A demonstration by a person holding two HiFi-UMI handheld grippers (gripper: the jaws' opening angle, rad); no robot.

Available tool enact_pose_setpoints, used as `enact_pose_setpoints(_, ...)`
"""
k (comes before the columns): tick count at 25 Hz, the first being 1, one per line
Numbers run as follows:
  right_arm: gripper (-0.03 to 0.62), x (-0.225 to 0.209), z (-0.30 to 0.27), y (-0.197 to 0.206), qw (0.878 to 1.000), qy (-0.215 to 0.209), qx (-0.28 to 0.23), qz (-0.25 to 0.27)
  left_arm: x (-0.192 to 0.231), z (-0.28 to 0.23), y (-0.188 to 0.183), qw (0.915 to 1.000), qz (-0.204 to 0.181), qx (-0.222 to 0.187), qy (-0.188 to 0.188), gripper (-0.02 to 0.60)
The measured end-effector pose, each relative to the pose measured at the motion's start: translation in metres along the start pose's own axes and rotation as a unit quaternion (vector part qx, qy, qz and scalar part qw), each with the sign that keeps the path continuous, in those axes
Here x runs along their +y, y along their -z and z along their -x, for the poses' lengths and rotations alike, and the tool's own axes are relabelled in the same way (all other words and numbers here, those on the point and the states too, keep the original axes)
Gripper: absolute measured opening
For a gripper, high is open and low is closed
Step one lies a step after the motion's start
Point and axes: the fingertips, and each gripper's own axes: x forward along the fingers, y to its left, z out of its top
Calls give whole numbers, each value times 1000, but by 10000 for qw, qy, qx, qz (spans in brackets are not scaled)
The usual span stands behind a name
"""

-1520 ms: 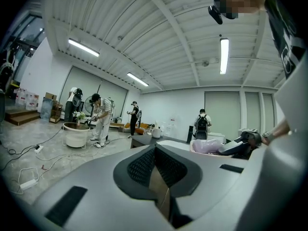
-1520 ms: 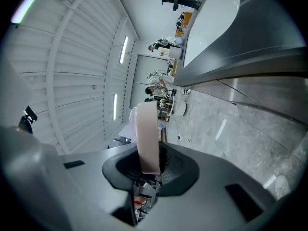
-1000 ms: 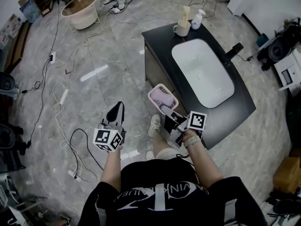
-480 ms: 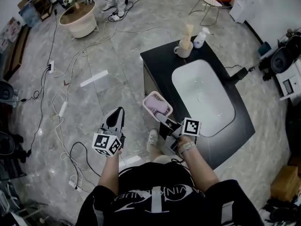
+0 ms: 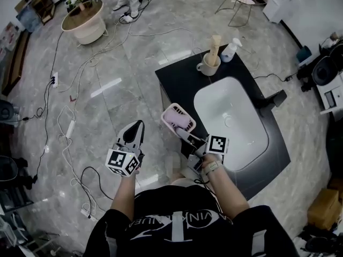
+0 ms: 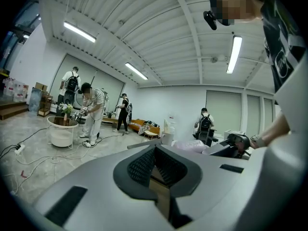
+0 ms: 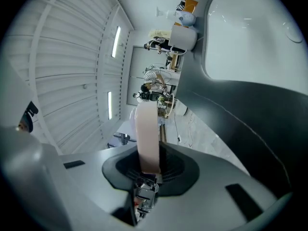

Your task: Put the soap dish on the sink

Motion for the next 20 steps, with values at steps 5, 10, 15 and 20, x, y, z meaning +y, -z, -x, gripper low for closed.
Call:
enact_pose_setpoints(5,77,1,-13,-26,9999,-77,-28,93,6,-27,-1,9999,-24,88,50,17)
enact_pose_setpoints(10,78,-8,-25,-35,9998,156,-79,-36,17,-48,1,9997,-15,154,177,17)
enact_pose_setpoints(15,78,-23,-34,-48,9976,439,-265,-461,22,-75,6,9989,-2,232,417,17)
enact_pose_setpoints(20,78,-13,-52,-76,9984,-82,-516,199,30,-102,12,9962,-23,420,763,17)
